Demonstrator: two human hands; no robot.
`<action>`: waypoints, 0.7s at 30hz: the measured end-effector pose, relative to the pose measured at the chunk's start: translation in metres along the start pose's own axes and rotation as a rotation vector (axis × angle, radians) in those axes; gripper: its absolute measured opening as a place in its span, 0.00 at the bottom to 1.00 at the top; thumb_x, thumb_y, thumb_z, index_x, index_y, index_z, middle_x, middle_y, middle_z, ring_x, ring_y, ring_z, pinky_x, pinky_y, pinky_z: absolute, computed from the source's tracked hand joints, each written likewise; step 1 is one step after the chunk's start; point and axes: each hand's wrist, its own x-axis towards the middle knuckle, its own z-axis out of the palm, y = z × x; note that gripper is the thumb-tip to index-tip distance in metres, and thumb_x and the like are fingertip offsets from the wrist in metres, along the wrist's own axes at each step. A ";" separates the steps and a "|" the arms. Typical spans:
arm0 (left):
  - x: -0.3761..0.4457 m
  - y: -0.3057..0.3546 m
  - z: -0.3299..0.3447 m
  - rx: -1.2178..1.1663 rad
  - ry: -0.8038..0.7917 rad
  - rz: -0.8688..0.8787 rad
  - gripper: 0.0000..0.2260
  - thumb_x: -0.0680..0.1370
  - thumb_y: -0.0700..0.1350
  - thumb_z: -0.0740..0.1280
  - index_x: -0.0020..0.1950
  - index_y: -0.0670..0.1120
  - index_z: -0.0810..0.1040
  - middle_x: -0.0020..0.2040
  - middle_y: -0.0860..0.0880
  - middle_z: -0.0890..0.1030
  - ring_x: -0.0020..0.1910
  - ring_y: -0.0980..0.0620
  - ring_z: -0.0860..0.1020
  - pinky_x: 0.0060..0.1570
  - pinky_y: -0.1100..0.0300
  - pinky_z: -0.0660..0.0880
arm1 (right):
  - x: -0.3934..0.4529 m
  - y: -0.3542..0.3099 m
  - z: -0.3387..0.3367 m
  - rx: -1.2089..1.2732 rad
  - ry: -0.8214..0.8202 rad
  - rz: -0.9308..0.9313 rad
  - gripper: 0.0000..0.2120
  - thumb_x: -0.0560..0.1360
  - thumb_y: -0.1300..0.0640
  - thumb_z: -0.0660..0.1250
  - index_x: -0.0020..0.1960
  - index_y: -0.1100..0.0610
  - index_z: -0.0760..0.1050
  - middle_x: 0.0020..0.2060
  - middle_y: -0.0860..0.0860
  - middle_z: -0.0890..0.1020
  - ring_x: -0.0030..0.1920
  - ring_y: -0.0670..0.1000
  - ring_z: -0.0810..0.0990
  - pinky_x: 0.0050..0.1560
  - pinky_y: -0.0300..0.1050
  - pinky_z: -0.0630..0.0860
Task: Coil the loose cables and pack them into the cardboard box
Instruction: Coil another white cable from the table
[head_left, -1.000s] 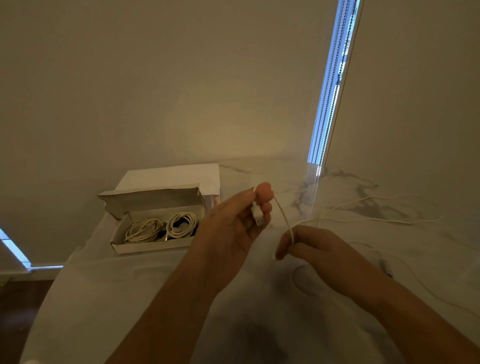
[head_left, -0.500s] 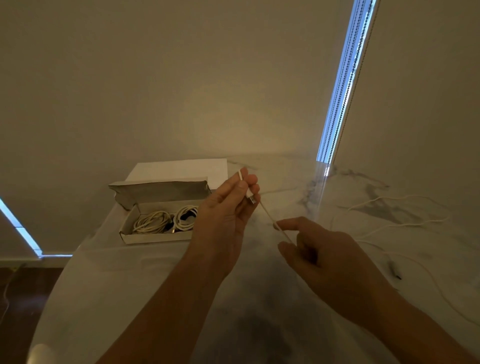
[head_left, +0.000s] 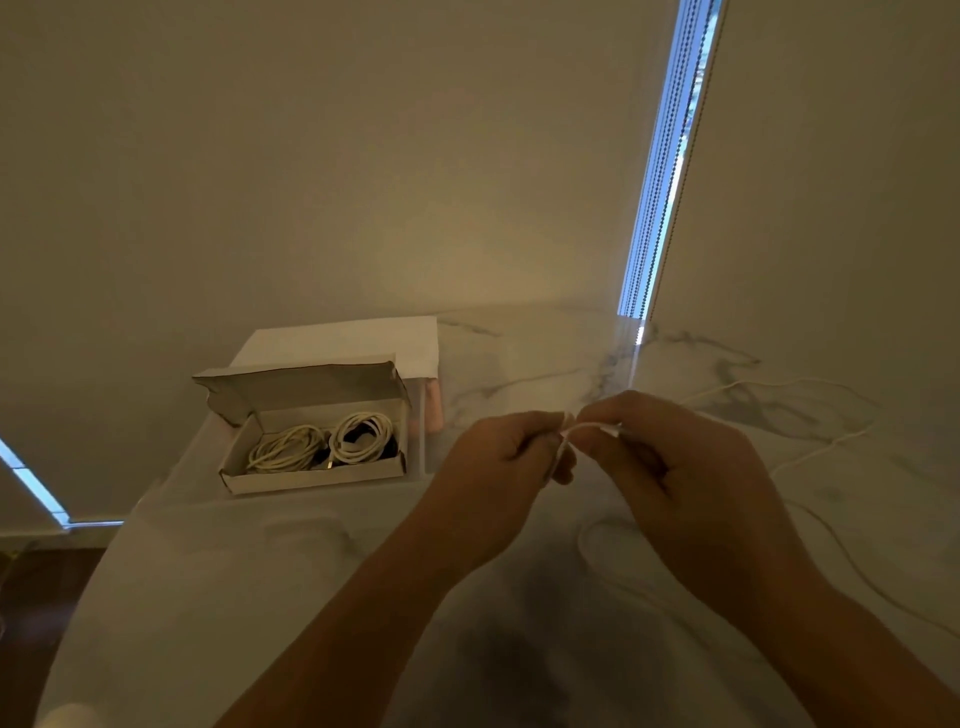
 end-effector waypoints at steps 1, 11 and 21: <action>0.000 0.002 0.001 -0.052 -0.044 -0.025 0.13 0.83 0.41 0.58 0.51 0.46 0.83 0.39 0.50 0.83 0.40 0.56 0.81 0.45 0.63 0.77 | 0.001 0.003 -0.001 0.011 0.030 0.021 0.02 0.76 0.53 0.69 0.48 0.46 0.78 0.30 0.34 0.73 0.36 0.32 0.74 0.39 0.24 0.67; 0.000 0.011 0.003 -0.358 -0.186 -0.055 0.14 0.82 0.39 0.57 0.58 0.33 0.79 0.39 0.46 0.78 0.37 0.54 0.75 0.39 0.67 0.73 | 0.006 0.029 0.004 0.103 0.182 0.211 0.04 0.74 0.47 0.68 0.46 0.45 0.80 0.38 0.39 0.77 0.43 0.39 0.75 0.41 0.25 0.66; 0.007 0.006 0.005 -1.005 -0.117 -0.241 0.18 0.80 0.37 0.55 0.62 0.27 0.73 0.39 0.44 0.74 0.32 0.55 0.71 0.36 0.64 0.74 | 0.006 0.045 0.013 0.072 0.097 0.291 0.09 0.78 0.47 0.62 0.54 0.42 0.80 0.42 0.41 0.81 0.40 0.38 0.76 0.38 0.30 0.65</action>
